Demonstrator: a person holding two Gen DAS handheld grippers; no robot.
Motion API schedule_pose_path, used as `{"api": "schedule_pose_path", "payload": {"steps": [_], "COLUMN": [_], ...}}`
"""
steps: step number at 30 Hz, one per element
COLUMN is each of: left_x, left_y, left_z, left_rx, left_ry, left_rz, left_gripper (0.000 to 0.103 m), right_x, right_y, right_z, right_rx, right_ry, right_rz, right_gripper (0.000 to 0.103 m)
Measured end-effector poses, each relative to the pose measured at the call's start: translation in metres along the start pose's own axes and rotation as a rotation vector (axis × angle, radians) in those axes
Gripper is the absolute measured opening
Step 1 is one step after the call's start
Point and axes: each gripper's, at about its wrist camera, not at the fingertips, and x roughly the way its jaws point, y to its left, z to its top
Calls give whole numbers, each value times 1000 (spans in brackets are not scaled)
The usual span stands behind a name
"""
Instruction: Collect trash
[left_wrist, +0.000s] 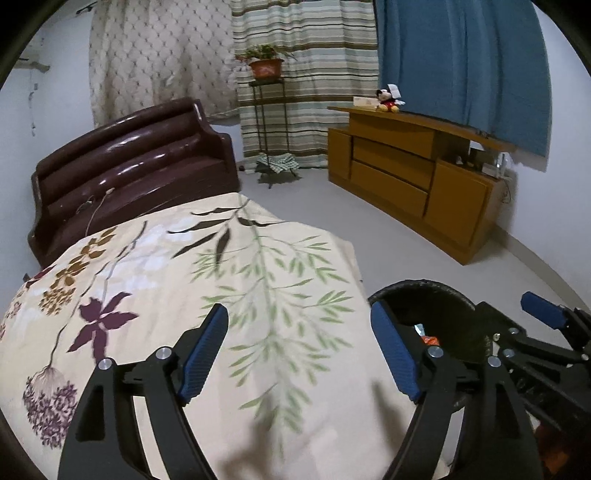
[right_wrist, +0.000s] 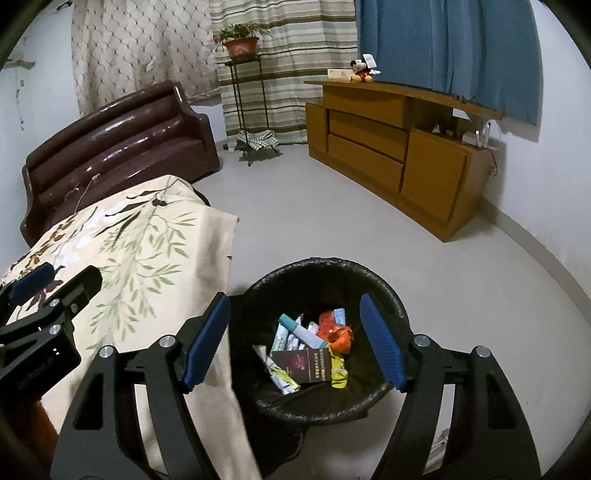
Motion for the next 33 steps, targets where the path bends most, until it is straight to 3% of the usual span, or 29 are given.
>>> {"api": "schedule_pose_path", "payload": {"steps": [17,33], "left_x": [-43,-49], "left_y": [32,36], "left_z": [-15,-16], "left_rx": [-48,-54], "left_ry": [-40,-50], "left_rz": [9,-5], "left_gripper": [78,78], "right_x": [-43,-55], "right_y": [28,37], "right_z": [-8,-9], "right_rx": [-59,-75], "right_ry": [-44,-66], "right_rz": [20,19], "right_gripper": [73,73]}}
